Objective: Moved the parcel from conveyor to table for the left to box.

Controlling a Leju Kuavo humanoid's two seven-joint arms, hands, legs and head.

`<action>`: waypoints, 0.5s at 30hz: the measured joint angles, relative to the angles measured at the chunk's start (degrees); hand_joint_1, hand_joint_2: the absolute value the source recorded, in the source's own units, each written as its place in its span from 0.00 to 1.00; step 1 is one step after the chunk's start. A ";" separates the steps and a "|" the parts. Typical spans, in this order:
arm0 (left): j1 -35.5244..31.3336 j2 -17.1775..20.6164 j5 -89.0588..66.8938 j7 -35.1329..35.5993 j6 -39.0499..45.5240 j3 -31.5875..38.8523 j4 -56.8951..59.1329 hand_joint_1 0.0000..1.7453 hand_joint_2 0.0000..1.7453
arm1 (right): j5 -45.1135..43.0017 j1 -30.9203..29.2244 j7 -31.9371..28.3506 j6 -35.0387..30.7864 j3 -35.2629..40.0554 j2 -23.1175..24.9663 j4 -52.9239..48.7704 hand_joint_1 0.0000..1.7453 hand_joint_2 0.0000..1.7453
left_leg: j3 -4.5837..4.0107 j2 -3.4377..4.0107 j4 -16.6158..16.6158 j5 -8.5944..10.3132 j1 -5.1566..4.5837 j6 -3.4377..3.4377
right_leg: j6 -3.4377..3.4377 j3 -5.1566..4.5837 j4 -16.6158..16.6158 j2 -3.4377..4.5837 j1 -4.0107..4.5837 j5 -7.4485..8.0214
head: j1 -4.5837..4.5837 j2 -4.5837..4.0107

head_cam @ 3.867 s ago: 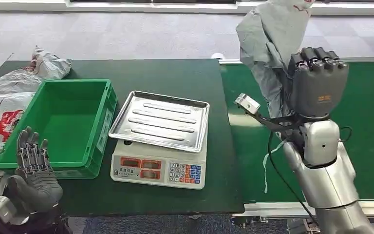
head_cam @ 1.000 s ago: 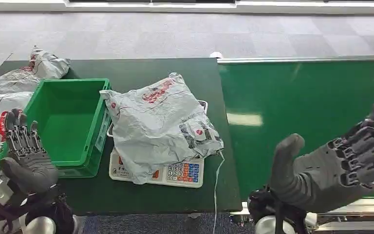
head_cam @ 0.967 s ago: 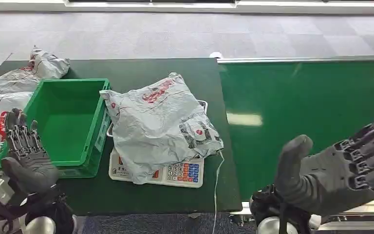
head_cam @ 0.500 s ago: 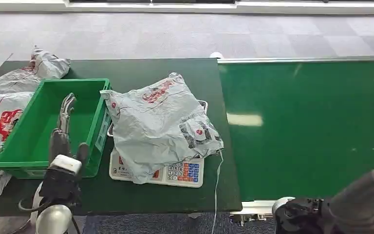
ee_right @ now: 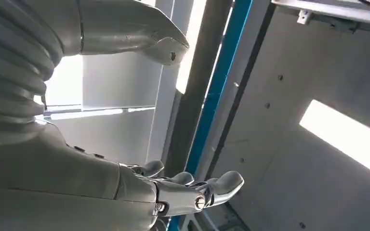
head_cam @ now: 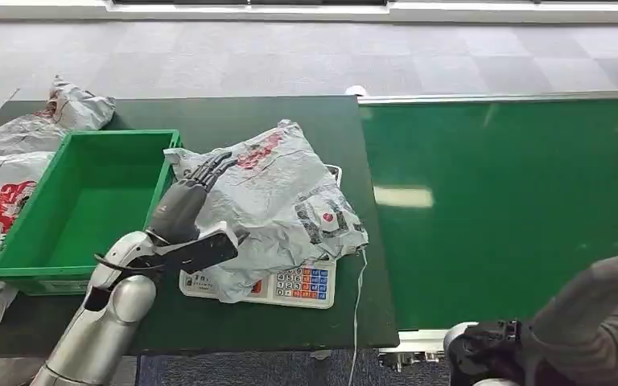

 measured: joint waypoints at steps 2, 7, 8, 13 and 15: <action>-0.39 0.26 0.00 0.00 -0.02 -0.17 0.71 0.00 1.00 | 0.00 0.00 0.00 0.00 0.00 0.00 0.09 0.00 1.00 | -0.02 0.00 0.00 0.00 0.00 0.00 | 0.00 -0.02 0.00 0.00 0.00 0.00 | 0.00 0.00; -4.20 1.07 -0.52 -0.46 -5.91 -3.76 5.75 0.00 1.00 | -1.14 -0.33 0.00 0.00 0.02 -0.04 1.34 0.00 1.00 | -0.05 -0.11 0.00 0.03 0.00 0.03 | 0.00 -0.01 -0.01 -0.06 -0.01 -0.01 | 0.00 0.00; -5.42 1.16 -0.30 -0.94 -6.34 -5.01 7.59 0.00 1.00 | -1.36 -0.53 0.00 0.00 0.04 -0.07 1.84 0.00 1.00 | -0.06 -0.10 0.00 0.06 0.00 0.03 | 0.01 -0.01 -0.01 -0.09 -0.01 0.01 | -0.02 0.00; -10.13 0.52 1.09 -2.97 -6.49 -9.88 15.59 0.00 1.00 | -2.43 -1.38 0.00 0.00 0.31 -0.04 4.05 0.00 1.00 | -0.05 -0.09 0.01 0.10 0.00 0.03 | 0.01 -0.01 -0.01 -0.07 -0.01 0.09 | -0.02 0.00; -11.21 -0.11 1.51 -3.21 -6.40 -11.13 17.60 0.00 0.00 | -2.84 -1.60 0.00 0.02 0.57 -0.04 4.81 0.00 1.00 | -0.05 -0.09 0.01 0.10 0.00 0.03 | 0.01 -0.02 0.00 -0.08 -0.01 0.09 | 0.00 0.00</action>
